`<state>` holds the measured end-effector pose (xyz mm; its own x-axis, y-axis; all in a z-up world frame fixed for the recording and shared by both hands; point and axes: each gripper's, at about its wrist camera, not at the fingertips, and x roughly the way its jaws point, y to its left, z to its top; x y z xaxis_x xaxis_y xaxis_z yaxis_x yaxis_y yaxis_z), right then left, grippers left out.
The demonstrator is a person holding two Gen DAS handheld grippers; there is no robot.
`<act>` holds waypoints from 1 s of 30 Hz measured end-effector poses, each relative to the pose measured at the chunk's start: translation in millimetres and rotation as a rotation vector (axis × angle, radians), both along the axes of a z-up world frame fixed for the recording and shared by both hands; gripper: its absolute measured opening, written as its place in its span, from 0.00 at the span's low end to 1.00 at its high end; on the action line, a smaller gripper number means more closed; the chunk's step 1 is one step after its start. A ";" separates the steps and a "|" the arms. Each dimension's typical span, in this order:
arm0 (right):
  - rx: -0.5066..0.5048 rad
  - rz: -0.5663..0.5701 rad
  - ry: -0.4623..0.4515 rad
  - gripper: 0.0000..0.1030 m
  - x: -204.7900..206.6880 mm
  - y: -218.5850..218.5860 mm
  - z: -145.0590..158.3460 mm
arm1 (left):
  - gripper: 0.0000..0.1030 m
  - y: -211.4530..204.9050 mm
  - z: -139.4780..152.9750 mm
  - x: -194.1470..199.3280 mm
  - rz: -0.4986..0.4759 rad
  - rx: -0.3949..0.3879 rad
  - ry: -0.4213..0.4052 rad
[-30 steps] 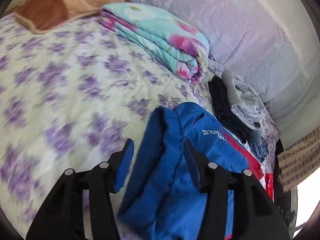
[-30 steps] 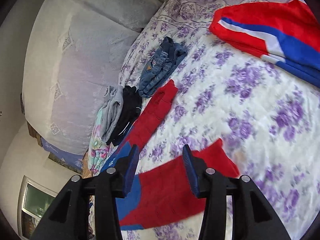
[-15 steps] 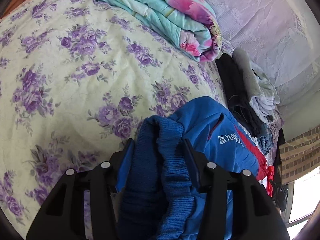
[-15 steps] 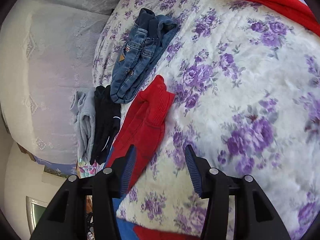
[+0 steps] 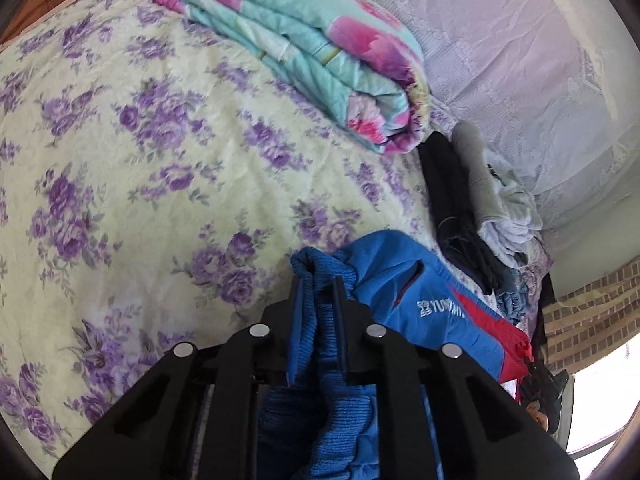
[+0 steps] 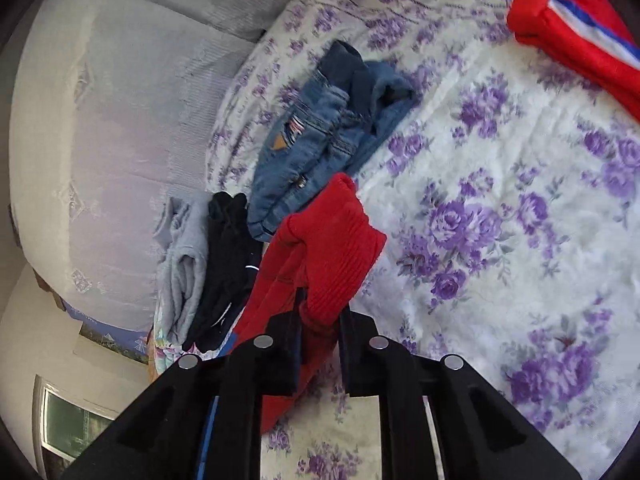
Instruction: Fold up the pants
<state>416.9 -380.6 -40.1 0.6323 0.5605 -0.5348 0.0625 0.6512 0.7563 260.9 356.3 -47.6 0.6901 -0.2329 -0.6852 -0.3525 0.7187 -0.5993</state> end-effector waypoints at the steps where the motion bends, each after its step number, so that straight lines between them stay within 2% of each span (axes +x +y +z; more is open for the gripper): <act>1: -0.018 -0.005 0.001 0.14 -3.4 -5.1 0.3 | 0.13 -2.0 0.6 2.8 -0.012 0.008 0.001; 2: -0.047 -0.008 0.020 0.14 -4.3 -9.8 -3.6 | 0.13 -4.4 -0.9 7.0 -0.019 0.020 0.009; 4: -0.084 -0.025 0.126 0.14 1.8 -23.5 -30.6 | 0.13 -6.0 -11.6 18.7 -0.030 0.029 0.044; 5: -0.061 -0.007 0.173 0.14 5.4 -26.4 -44.7 | 0.14 -5.5 -17.2 21.7 -0.028 0.021 0.055; 6: -0.010 -0.003 0.182 0.13 4.5 -32.3 -52.0 | 0.16 -1.7 -23.3 23.8 -0.021 -0.003 0.064; 8: 0.054 -0.019 0.186 0.19 -2.6 -39.6 -46.1 | 0.19 7.3 -25.8 19.9 -0.013 -0.071 0.054; 10: 0.039 -0.055 0.173 0.37 -12.9 -44.5 -35.2 | 0.19 14.6 -22.6 11.2 0.015 -0.090 0.050; 14: -0.034 -0.120 0.092 0.39 -41.9 -48.1 -2.8 | 0.19 17.3 -0.7 -12.8 0.062 0.020 0.049; 17: -0.059 -0.074 0.008 0.41 -49.4 -26.1 24.3 | 0.19 -4.4 19.5 -19.1 -0.002 0.057 0.005; 18: -0.053 -0.039 -0.004 0.48 -47.3 -15.2 28.8 | 0.20 -15.6 26.7 -17.4 -0.028 0.071 -0.014; 19: -0.042 -0.005 -0.009 0.54 -41.9 -0.7 31.6 | 0.25 -29.4 33.7 -13.7 -0.057 0.080 -0.035; 20: -0.036 0.021 -0.009 0.54 -37.7 11.7 33.1 | 0.30 -40.4 37.4 -10.1 -0.078 0.081 -0.049; 21: -0.037 0.055 -0.007 0.54 -32.7 26.4 32.2 | 0.44 -53.3 39.3 -4.4 -0.098 0.081 -0.057; 22: -0.040 0.090 -0.002 0.55 -27.5 40.4 29.3 | 0.52 -64.2 39.5 1.6 -0.115 0.089 -0.057; 25: -0.058 0.161 0.054 0.61 -7.0 67.5 4.5 | 0.54 -89.7 25.1 24.8 -0.135 0.165 -0.012; 26: -0.073 0.142 0.089 0.61 -1.1 66.5 -6.6 | 0.54 -90.0 14.9 32.5 -0.131 0.187 0.015; 27: -0.096 0.104 0.134 0.61 4.8 58.6 -20.7 | 0.49 -87.9 7.7 35.8 -0.122 0.191 0.028; 28: -0.074 0.086 0.150 0.51 6.9 49.1 -30.7 | 0.41 -81.1 2.0 37.2 -0.112 0.172 0.029; 30: 0.012 0.053 0.174 0.35 4.6 28.6 -37.7 | 0.39 -62.5 -1.4 33.9 -0.083 0.056 0.016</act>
